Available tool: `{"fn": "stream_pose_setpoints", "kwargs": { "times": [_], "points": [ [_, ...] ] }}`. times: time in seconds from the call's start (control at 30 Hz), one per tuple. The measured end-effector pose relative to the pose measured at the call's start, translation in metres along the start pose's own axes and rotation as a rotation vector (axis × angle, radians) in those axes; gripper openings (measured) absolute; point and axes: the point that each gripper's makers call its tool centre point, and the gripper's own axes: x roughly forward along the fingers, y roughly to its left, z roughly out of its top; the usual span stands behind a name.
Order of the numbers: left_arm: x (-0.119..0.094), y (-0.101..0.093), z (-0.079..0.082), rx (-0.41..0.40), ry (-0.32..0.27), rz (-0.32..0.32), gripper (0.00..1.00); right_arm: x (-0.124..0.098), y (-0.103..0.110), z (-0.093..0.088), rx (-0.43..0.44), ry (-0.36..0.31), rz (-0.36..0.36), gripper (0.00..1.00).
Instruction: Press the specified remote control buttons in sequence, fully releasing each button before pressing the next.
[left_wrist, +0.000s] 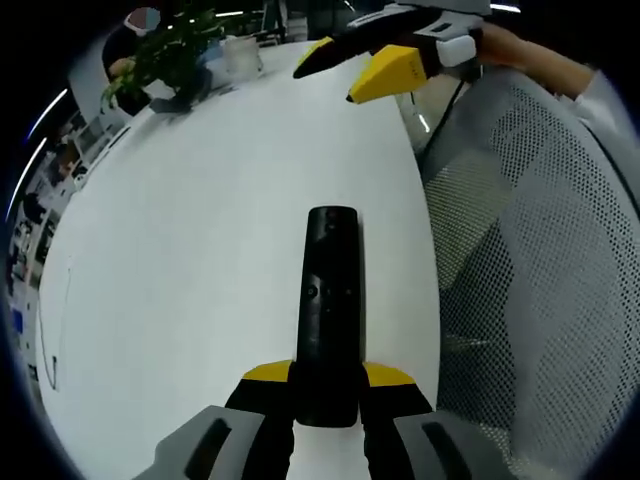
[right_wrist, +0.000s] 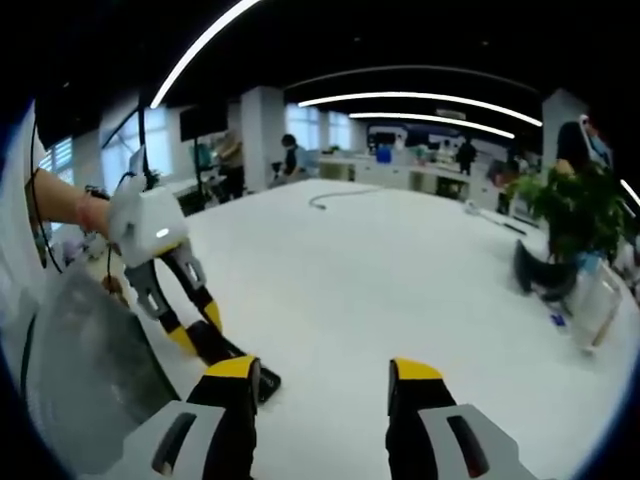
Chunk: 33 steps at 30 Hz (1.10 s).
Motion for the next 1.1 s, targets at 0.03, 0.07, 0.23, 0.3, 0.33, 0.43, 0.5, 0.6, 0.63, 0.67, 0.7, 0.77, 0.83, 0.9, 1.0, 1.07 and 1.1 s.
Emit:
{"fn": "stream_pose_setpoints", "kwargs": {
  "times": [0.03,0.07,0.23,0.3,0.33,0.43,0.5,0.6,0.63,0.67,0.7,0.77,0.83,0.9,1.0,1.07,1.1],
  "points": [
    [0.000,-0.001,0.000,-0.001,-0.002,-0.001,0.24,0.000,0.000,0.000,-0.001,0.000,0.001,0.49],
    [0.000,-0.003,0.000,-0.001,-0.004,-0.001,0.24,0.000,0.001,0.000,-0.001,0.001,0.003,0.48],
    [0.000,-0.008,0.001,-0.011,-0.012,0.002,0.24,0.000,0.003,0.000,-0.006,0.009,0.009,0.47],
    [0.000,-0.010,0.000,-0.013,-0.013,0.004,0.24,0.000,0.004,0.000,-0.008,0.012,0.012,0.47],
    [0.000,-0.012,0.001,-0.015,-0.014,0.005,0.24,0.001,0.005,0.000,-0.008,0.014,0.015,0.46],
    [0.000,-0.013,0.001,-0.017,-0.018,0.007,0.24,0.001,0.007,-0.002,-0.015,0.023,0.021,0.46],
    [0.000,-0.014,0.001,-0.022,-0.022,0.007,0.24,0.002,0.009,-0.003,-0.024,0.034,0.027,0.46],
    [0.000,-0.014,0.001,-0.024,-0.027,0.007,0.24,0.003,0.013,-0.005,-0.043,0.051,0.039,0.44],
    [0.000,-0.014,0.001,-0.021,-0.026,0.007,0.24,0.003,0.014,-0.005,-0.046,0.055,0.044,0.43],
    [0.000,-0.015,0.001,-0.021,-0.025,0.009,0.24,0.003,0.016,-0.006,-0.051,0.062,0.056,0.42],
    [0.000,-0.015,0.001,-0.020,-0.024,0.009,0.24,0.003,0.019,-0.007,-0.055,0.067,0.066,0.41],
    [-0.001,-0.014,0.001,-0.030,-0.025,0.013,0.24,0.003,0.021,-0.007,-0.064,0.072,0.076,0.38],
    [-0.001,-0.015,0.000,-0.030,-0.037,0.019,0.24,0.003,0.024,-0.008,-0.077,0.078,0.084,0.36],
    [-0.002,-0.015,-0.001,-0.043,-0.061,0.024,0.24,0.003,0.025,-0.009,-0.090,0.083,0.088,0.34],
    [-0.002,-0.015,-0.001,-0.048,-0.100,0.029,0.24,0.003,0.029,-0.010,-0.088,0.092,0.110,0.31],
    [-0.003,-0.015,-0.002,-0.054,-0.132,0.030,0.24,0.004,0.033,-0.013,-0.082,0.107,0.136,0.28],
    [-0.003,-0.015,-0.002,-0.059,-0.144,0.031,0.24,0.005,0.035,-0.014,-0.083,0.113,0.144,0.27]
  ]
}}
